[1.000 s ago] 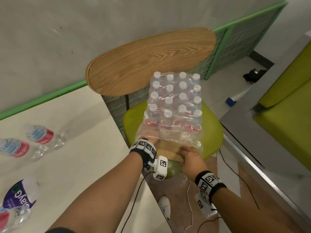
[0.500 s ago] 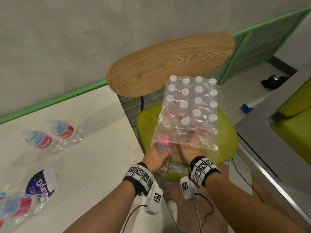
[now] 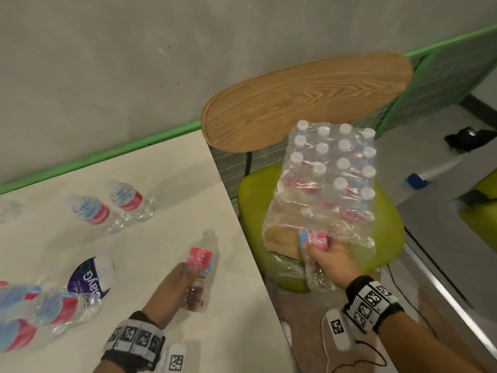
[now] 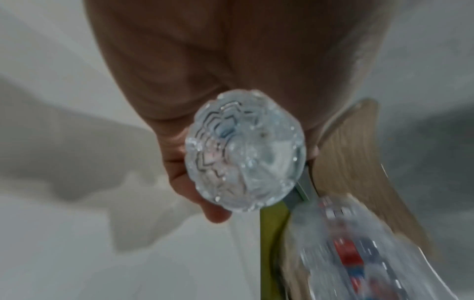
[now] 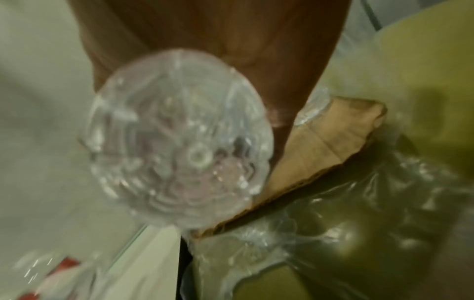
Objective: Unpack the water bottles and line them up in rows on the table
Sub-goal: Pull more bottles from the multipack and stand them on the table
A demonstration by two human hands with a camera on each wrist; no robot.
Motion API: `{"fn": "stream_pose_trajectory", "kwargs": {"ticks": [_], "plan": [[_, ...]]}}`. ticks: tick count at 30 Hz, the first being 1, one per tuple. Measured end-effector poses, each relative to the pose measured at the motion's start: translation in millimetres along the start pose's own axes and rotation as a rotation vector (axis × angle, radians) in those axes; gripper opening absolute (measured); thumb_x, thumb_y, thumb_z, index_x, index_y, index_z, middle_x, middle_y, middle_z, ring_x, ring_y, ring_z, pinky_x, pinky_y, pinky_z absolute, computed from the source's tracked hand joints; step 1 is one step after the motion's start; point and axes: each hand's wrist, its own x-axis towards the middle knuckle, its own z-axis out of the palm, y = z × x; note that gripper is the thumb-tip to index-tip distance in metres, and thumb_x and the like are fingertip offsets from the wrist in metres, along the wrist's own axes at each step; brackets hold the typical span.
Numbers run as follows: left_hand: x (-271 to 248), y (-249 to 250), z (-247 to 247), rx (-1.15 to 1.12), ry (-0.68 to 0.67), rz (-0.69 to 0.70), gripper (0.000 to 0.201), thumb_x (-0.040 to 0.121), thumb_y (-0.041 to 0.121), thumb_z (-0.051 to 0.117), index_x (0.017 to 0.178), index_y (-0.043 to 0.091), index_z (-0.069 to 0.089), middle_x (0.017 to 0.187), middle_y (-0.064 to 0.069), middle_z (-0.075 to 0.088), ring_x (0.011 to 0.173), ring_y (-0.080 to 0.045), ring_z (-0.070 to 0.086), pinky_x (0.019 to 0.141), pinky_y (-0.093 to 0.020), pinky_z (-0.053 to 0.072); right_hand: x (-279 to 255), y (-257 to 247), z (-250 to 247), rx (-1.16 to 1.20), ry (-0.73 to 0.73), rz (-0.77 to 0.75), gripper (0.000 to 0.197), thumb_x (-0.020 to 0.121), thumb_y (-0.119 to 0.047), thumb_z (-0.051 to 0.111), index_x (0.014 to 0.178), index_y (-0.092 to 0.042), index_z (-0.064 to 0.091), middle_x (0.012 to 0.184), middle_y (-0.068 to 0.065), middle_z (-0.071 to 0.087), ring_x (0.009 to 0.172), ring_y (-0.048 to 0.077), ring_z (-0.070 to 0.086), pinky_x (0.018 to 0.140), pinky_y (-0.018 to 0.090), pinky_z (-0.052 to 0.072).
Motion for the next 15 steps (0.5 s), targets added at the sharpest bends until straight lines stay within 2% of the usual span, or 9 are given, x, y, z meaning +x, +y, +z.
{"fn": "stream_pose_trajectory", "kwargs": {"ticks": [2,3,4,6,8,10,12,13,15], "plan": [[3,-12,-23,-0.070,0.128,0.035,0.069,0.071,0.068,0.067,0.102,0.008,0.053,0.075,-0.011,0.057,0.064,-0.025,0.056,0.062,-0.040,0.047,-3,7,3,-0.053,-0.094,-0.034,0.037,0.078,-0.041,0.075,0.108,-0.028,0.057,0.092,0.000,0.074,0.077,0.019,0.073,0.069,0.035,0.061],[5,-16,-34,-0.082,0.211,0.043,0.066,0.072,0.069,0.066,0.105,0.012,0.055,0.082,-0.010,0.061,0.069,-0.026,0.060,0.067,-0.044,0.050,-6,9,5,-0.082,-0.151,-0.046,0.042,0.077,-0.043,0.075,0.110,-0.032,0.052,0.094,-0.004,0.072,0.079,0.016,0.072,0.070,0.035,0.061],[8,-21,-44,-0.070,0.293,0.062,0.060,0.074,0.070,0.064,0.106,0.020,0.058,0.091,-0.008,0.066,0.080,-0.027,0.065,0.074,-0.047,0.052,-10,9,8,-0.135,-0.210,-0.068,0.043,0.077,-0.043,0.075,0.111,-0.033,0.051,0.094,-0.006,0.071,0.081,0.013,0.071,0.073,0.034,0.060],[15,-27,-65,0.000,0.453,0.110,0.045,0.076,0.070,0.058,0.104,0.034,0.058,0.105,-0.003,0.067,0.098,-0.024,0.063,0.088,-0.047,0.050,-19,6,20,-0.214,-0.319,-0.112,0.042,0.075,-0.048,0.074,0.109,-0.031,0.056,0.094,-0.006,0.071,0.082,0.009,0.069,0.080,0.039,0.058],[27,-30,-84,0.044,0.582,0.132,0.042,0.075,0.066,0.060,0.106,0.037,0.055,0.109,-0.002,0.065,0.104,-0.024,0.061,0.094,-0.049,0.048,-28,-7,37,-0.291,-0.399,-0.162,0.047,0.073,-0.059,0.069,0.111,-0.035,0.054,0.096,-0.010,0.070,0.084,0.007,0.068,0.082,0.038,0.057],[36,-26,-97,0.054,0.665,0.144,0.041,0.081,0.049,0.067,0.115,0.032,0.052,0.114,-0.004,0.064,0.109,-0.028,0.060,0.097,-0.050,0.047,-32,-24,61,-0.357,-0.456,-0.219,0.055,0.075,-0.070,0.061,0.119,-0.039,0.047,0.103,-0.016,0.066,0.090,0.002,0.065,0.085,0.033,0.055],[43,-19,-103,0.087,0.719,0.151,0.044,0.089,0.027,0.067,0.126,0.017,0.047,0.115,-0.004,0.061,0.111,-0.030,0.058,0.096,-0.043,0.046,-31,-41,87,-0.386,-0.477,-0.261,0.059,0.074,-0.077,0.055,0.117,-0.038,0.046,0.101,-0.015,0.065,0.089,0.003,0.065,0.084,0.034,0.055],[45,-15,-105,0.117,0.738,0.159,0.045,0.090,0.021,0.066,0.128,0.012,0.044,0.114,-0.003,0.059,0.110,-0.028,0.058,0.094,-0.039,0.044,-29,-50,101,-0.403,-0.475,-0.287,0.058,0.074,-0.079,0.052,0.114,-0.037,0.047,0.098,-0.013,0.065,0.087,0.004,0.064,0.083,0.035,0.055],[49,-4,-106,0.185,0.746,0.179,0.046,0.091,0.017,0.066,0.129,0.011,0.041,0.112,0.001,0.056,0.104,-0.022,0.055,0.090,-0.034,0.041,-23,-70,127,-0.423,-0.462,-0.334,0.053,0.076,-0.077,0.051,0.108,-0.035,0.045,0.094,-0.012,0.065,0.083,0.007,0.064,0.079,0.036,0.054]]}}
